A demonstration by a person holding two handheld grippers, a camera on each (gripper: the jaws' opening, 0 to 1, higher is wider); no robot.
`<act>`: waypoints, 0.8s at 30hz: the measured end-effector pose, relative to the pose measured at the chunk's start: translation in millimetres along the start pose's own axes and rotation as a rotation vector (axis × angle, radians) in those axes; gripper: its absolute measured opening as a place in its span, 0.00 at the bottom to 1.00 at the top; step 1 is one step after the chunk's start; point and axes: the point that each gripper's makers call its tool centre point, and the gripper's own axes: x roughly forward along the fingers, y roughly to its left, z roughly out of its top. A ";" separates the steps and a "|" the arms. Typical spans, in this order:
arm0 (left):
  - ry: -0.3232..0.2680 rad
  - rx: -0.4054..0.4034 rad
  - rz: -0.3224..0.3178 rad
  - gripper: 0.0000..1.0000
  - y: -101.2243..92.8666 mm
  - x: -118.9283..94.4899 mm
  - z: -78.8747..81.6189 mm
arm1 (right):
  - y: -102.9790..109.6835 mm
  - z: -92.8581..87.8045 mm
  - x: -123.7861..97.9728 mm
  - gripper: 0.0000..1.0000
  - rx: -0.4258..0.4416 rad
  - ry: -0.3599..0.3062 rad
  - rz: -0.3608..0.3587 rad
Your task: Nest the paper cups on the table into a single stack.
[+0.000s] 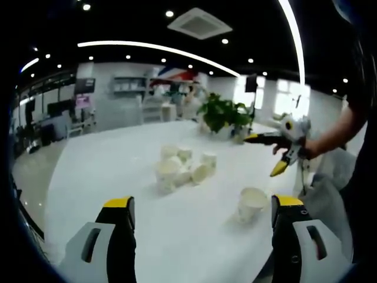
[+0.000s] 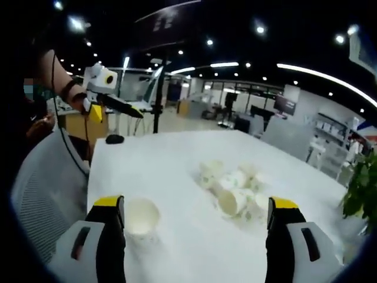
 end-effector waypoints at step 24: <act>0.007 0.008 -0.001 0.97 2.6 3.4 1.0 | -39.7 -61.9 -49.3 1.00 0.040 0.144 -0.102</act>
